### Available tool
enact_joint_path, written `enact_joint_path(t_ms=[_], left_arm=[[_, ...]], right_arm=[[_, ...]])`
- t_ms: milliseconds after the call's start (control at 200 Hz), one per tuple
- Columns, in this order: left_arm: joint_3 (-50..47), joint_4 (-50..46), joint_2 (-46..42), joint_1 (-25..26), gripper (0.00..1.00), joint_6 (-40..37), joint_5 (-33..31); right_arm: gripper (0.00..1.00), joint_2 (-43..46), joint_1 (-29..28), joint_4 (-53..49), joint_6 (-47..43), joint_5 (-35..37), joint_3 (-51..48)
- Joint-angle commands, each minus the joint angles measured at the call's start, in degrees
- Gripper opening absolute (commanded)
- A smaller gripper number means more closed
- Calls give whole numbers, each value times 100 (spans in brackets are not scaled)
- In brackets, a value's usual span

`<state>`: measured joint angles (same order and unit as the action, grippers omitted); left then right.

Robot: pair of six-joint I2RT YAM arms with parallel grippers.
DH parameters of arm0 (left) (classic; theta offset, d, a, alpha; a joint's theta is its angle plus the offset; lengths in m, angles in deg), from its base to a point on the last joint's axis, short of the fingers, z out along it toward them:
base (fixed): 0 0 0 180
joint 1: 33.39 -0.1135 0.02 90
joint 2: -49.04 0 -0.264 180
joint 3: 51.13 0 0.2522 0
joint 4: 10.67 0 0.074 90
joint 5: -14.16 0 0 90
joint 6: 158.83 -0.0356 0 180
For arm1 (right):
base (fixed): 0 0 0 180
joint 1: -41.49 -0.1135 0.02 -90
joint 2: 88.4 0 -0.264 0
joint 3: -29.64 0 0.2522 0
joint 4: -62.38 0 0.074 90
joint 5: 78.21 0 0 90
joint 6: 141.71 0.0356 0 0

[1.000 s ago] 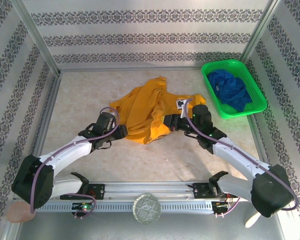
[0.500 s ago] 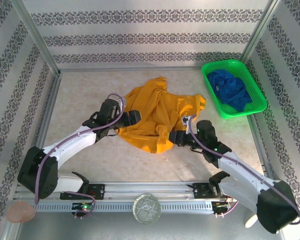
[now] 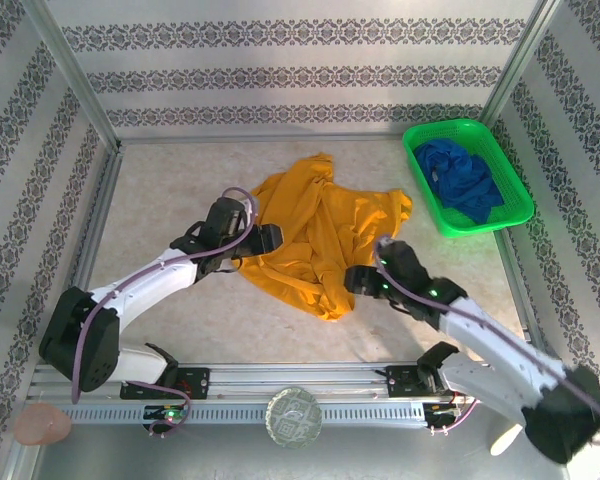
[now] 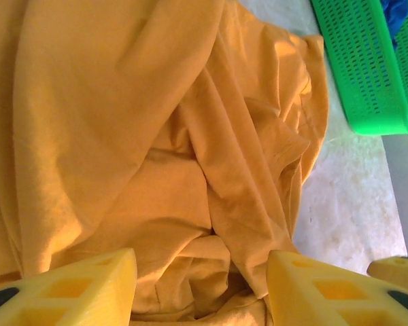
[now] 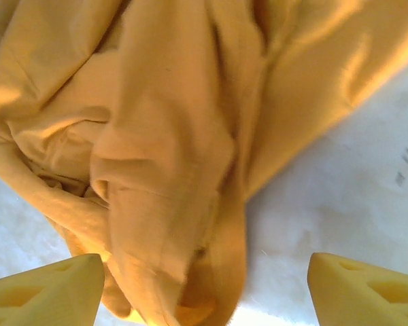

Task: Fold the inside-out t-shirt

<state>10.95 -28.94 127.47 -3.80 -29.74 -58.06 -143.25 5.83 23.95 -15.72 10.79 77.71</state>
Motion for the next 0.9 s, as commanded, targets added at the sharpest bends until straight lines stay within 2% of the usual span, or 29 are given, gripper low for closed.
enact_joint_path(t_ms=[0, 95, 220, 350, 405, 480, 535, 565, 669, 739, 789, 894], left_arm=[[-4, -73, 157, 176, 54, 27, -133], [-86, 61, 258, 230, 55, 179, -197], [-127, 240, 379, 275, 56, 293, -257], [-65, 378, 626, 320, 56, 344, -220], [-25, 416, 805, 338, 56, 321, -179], [24, 506, 1082, 363, 54, 285, -102], [53, 570, 1345, 373, 44, 242, -2], [54, 613, 1483, 373, 37, 217, 66], [-51, 744, 1878, 381, 15, 153, 216], [-226, 843, 1990, 382, 4, 117, 191], [-377, 930, 2005, 382, 0, 108, 144], [-620, 1105, 1932, 383, 0, 173, 141]], right_arm=[[82, -1084, -547, -246, -724, 866, 970], [84, -2187, -876, -506, -1054, 1188, 1734], [84, -3307, -1029, -713, -1155, 1358, 2302], [76, -3974, -952, -682, -1103, 1444, 2419], [66, -4099, -851, -606, -1060, 1343, 2389], [40, -4105, -698, -487, -1021, 1186, 2318], [21, -3978, -588, -394, -1016, 1042, 2263], [14, -3849, -515, -329, -1046, 913, 2236], [1, -3152, -158, 223, -1096, 24, 1946], [0, -2578, 234, 769, -990, -912, 1682], [0, -2182, 574, 1311, -813, -1714, 1434], [0, -1591, 1197, 2694, -212, -3249, 930]])
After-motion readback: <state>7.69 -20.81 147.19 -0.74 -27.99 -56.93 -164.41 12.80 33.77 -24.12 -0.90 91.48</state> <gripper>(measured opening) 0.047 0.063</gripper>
